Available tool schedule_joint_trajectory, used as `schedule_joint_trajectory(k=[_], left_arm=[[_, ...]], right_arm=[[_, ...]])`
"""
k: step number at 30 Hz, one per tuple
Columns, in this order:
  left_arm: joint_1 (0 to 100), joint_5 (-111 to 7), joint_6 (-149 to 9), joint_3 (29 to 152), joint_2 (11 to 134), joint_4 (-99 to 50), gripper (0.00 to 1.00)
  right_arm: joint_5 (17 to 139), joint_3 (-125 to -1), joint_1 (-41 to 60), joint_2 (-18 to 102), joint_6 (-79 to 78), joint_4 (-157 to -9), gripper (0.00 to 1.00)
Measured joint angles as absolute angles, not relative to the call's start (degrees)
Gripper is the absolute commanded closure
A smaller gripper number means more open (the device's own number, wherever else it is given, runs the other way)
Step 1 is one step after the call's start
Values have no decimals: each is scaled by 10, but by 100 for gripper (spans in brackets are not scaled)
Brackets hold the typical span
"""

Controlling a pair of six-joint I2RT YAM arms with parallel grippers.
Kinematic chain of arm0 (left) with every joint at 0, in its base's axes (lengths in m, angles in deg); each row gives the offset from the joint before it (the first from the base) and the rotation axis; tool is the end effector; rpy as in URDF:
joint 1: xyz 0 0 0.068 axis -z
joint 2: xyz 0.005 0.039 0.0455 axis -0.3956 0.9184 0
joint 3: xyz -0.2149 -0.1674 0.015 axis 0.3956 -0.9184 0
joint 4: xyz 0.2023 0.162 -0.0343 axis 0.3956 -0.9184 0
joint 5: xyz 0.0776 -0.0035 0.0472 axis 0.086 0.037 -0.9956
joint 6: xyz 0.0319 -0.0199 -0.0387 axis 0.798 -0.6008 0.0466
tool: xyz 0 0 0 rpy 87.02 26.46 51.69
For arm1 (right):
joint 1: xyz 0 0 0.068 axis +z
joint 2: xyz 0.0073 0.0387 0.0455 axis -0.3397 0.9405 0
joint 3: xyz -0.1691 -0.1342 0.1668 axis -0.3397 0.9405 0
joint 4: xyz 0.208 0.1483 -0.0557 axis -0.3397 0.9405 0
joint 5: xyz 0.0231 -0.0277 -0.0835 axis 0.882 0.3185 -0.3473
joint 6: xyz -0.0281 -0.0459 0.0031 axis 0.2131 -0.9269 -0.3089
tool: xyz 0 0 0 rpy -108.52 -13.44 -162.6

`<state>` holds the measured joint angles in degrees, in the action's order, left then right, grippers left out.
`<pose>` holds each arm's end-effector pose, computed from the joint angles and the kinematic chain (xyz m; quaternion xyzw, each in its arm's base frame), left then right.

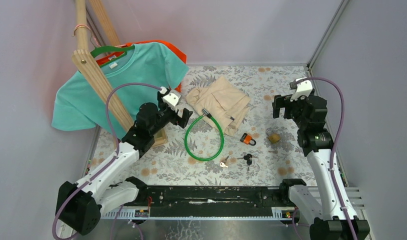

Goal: Lock with the key
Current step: Reset both arms

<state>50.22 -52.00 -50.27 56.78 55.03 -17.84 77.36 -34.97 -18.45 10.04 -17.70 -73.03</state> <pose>0.2111 -0.1129 0.2910 0.2774 0.7177 -0.1556 0.6195 0.2009 0.0091 0.3433 -0.1161 0.7700 -0.0045 0.6274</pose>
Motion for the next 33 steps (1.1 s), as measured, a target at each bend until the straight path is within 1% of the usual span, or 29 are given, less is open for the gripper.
schedule_joint_trajectory(k=[10,33], left_arm=[[502,-461,-506,599,513,-200,0],[502,-481,-519,599,508,-210,0]], right_arm=[[812,-350,-192,98,-177,-724,1],[853,-350,-196,98,-189,-722,1]])
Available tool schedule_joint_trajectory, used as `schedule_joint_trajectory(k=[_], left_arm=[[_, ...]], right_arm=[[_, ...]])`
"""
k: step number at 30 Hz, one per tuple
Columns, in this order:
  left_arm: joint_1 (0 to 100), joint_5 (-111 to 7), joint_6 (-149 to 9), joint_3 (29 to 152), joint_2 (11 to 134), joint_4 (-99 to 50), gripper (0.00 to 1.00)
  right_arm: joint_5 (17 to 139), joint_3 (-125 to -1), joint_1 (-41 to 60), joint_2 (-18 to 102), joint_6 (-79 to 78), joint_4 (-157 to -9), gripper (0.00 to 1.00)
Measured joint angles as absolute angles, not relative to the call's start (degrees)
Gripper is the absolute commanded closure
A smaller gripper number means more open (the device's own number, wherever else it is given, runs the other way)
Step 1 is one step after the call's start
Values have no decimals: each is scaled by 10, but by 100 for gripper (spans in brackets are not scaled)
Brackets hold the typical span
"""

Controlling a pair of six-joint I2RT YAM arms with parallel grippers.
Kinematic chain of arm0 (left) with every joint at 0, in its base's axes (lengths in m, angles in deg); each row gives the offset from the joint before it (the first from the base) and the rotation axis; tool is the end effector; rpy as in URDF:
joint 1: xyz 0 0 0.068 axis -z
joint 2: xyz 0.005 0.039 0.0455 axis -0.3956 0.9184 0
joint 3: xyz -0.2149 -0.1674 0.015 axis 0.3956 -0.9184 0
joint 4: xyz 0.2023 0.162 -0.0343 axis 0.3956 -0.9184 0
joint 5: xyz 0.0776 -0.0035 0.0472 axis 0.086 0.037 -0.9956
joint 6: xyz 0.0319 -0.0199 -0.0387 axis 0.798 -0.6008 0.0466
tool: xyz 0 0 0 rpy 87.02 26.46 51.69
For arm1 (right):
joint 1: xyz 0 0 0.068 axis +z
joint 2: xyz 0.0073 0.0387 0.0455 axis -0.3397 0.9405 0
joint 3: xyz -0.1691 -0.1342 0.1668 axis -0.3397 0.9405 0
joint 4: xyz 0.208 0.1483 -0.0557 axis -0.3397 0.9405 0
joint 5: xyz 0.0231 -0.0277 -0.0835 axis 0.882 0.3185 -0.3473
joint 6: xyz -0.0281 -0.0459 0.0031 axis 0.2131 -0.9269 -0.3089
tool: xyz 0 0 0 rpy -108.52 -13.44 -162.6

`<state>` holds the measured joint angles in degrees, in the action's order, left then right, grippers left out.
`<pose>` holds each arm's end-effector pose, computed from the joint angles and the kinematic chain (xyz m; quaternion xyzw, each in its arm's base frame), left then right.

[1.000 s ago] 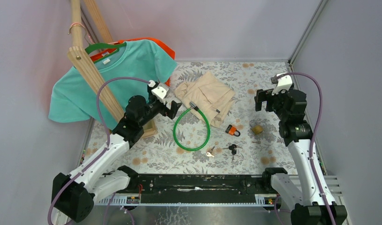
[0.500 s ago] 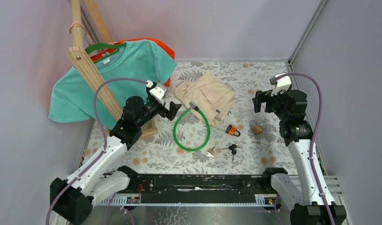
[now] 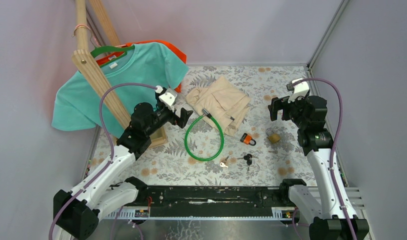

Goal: Lock with the key
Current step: Reset both arms

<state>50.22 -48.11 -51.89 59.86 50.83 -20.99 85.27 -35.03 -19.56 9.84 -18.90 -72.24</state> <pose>0.1976 -0.1087 0.3201 0.2831 0.6899 -0.1920 0.6380 0.1989 0.0100 0.3430 -0.1588 0.7634 0.0372 0.6250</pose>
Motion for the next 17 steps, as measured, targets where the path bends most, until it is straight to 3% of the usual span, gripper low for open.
schedule_joint_trajectory(k=[17], left_arm=[[502,-488,-519,599,508,-210,0]], right_arm=[[855,-350,-196,98,-193,-720,1]])
